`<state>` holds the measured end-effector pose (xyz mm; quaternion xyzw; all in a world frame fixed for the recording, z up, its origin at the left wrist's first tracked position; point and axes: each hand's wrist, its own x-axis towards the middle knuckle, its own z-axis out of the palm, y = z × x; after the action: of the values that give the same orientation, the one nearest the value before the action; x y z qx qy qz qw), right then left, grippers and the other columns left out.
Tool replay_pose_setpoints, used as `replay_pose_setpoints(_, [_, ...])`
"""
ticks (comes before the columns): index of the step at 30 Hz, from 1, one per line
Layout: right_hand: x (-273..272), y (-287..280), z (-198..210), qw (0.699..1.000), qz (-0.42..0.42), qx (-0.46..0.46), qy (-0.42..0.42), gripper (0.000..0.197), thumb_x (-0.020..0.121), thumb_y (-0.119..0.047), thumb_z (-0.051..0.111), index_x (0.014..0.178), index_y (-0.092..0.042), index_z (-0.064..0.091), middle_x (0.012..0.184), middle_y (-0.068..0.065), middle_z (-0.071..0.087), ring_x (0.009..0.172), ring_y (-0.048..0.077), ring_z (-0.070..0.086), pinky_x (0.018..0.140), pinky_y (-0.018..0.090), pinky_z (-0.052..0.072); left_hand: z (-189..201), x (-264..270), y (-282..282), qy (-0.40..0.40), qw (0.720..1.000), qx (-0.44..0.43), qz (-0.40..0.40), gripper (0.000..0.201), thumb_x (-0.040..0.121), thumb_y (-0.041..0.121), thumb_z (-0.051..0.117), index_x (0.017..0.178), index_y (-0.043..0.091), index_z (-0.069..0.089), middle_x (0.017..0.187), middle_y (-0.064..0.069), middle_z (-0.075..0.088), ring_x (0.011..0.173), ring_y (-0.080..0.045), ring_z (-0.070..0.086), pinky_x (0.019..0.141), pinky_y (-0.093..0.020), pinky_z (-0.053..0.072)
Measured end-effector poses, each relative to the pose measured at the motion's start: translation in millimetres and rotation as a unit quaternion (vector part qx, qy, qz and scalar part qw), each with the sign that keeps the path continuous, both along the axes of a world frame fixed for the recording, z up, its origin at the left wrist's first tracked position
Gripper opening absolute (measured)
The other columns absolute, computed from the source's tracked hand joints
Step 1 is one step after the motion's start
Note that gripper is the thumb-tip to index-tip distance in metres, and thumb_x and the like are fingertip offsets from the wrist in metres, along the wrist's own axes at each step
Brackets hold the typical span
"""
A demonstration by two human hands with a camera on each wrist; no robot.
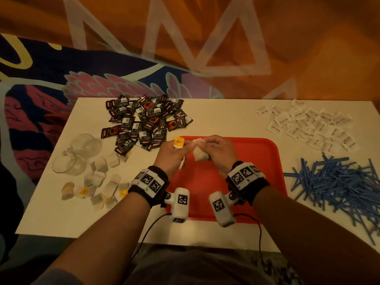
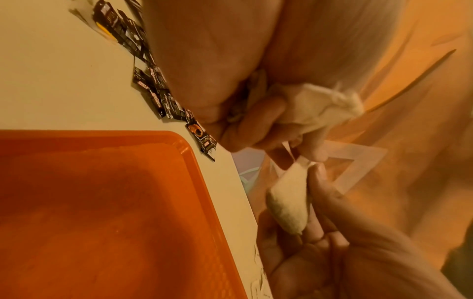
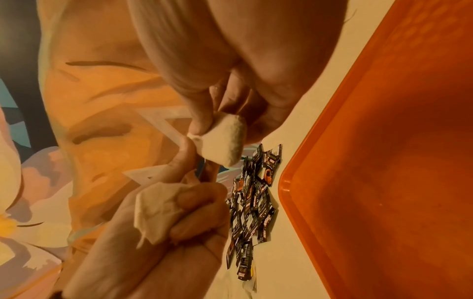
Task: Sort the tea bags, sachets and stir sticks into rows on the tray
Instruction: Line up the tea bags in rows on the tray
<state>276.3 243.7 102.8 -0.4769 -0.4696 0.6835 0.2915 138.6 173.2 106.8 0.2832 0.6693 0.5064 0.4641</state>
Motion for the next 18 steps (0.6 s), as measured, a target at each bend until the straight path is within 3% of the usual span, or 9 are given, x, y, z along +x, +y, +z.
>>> replay_pose_setpoints(3, [-12,-4,-7,1.000,0.015,-0.003,-0.021,0.007,0.085,-0.011,0.073,0.085,-0.016,0.068,0.089,0.010,0.073,0.080,0.021,0.068,0.076,0.036,0.056,-9,-21,5,0.000,1.000,-0.005,0.017,0.011,0.090,0.017,0.072,0.082,0.023,0.076,0.072,0.002,0.070,0.067,-0.015,0.061,0.067,-0.036,0.050])
replay_pose_setpoints(5, [-18,-5,-13,0.996,0.038,0.016,-0.074,0.007,0.085,-0.012,0.073,0.084,-0.018,0.069,0.090,0.009,0.073,0.080,0.020,0.068,0.074,0.032,0.056,-12,-33,9,0.006,1.000,-0.013,0.012,0.009,0.090,0.018,0.072,0.083,0.023,0.075,0.082,-0.005,0.071,0.075,-0.020,0.061,0.074,-0.038,0.050])
replay_pose_setpoints(8, [-30,-1,-24,0.987,0.049,0.049,-0.145,0.004,0.085,-0.017,0.074,0.087,-0.019,0.071,0.081,-0.002,0.069,0.068,0.009,0.062,0.062,0.019,0.051,-20,-48,15,0.013,0.999,-0.033,0.009,0.008,0.090,0.019,0.071,0.083,0.023,0.073,0.083,-0.011,0.066,0.071,-0.021,0.057,0.068,-0.035,0.047])
replay_pose_setpoints(10, [-39,6,-36,0.976,0.053,0.075,-0.198,0.012,0.085,-0.021,0.074,0.096,-0.016,0.074,0.078,-0.008,0.064,0.066,0.004,0.056,0.060,0.015,0.044,-28,-59,19,0.013,0.998,-0.053,0.022,0.007,0.091,0.020,0.070,0.085,0.022,0.073,0.080,-0.006,0.068,0.068,-0.017,0.057,0.065,-0.032,0.048])
replay_pose_setpoints(14, [-55,34,-64,0.951,0.084,0.061,-0.290,0.026,0.088,-0.027,0.070,0.111,-0.015,0.071,0.097,-0.006,0.062,0.088,0.010,0.056,0.078,0.022,0.044,-47,-84,18,-0.042,0.992,-0.106,0.060,0.009,0.092,0.021,0.069,0.086,0.017,0.073,0.067,0.003,0.065,0.054,-0.011,0.050,0.052,-0.025,0.039])
replay_pose_setpoints(18, [-75,57,-84,0.938,0.108,0.018,-0.329,0.028,0.091,-0.027,0.066,0.117,-0.017,0.069,0.112,-0.003,0.063,0.095,0.012,0.054,0.079,0.023,0.042,-63,-103,4,-0.061,0.988,-0.129,0.058,0.011,0.091,0.021,0.070,0.090,0.011,0.073,0.072,-0.004,0.060,0.050,-0.013,0.046,0.047,-0.024,0.037])
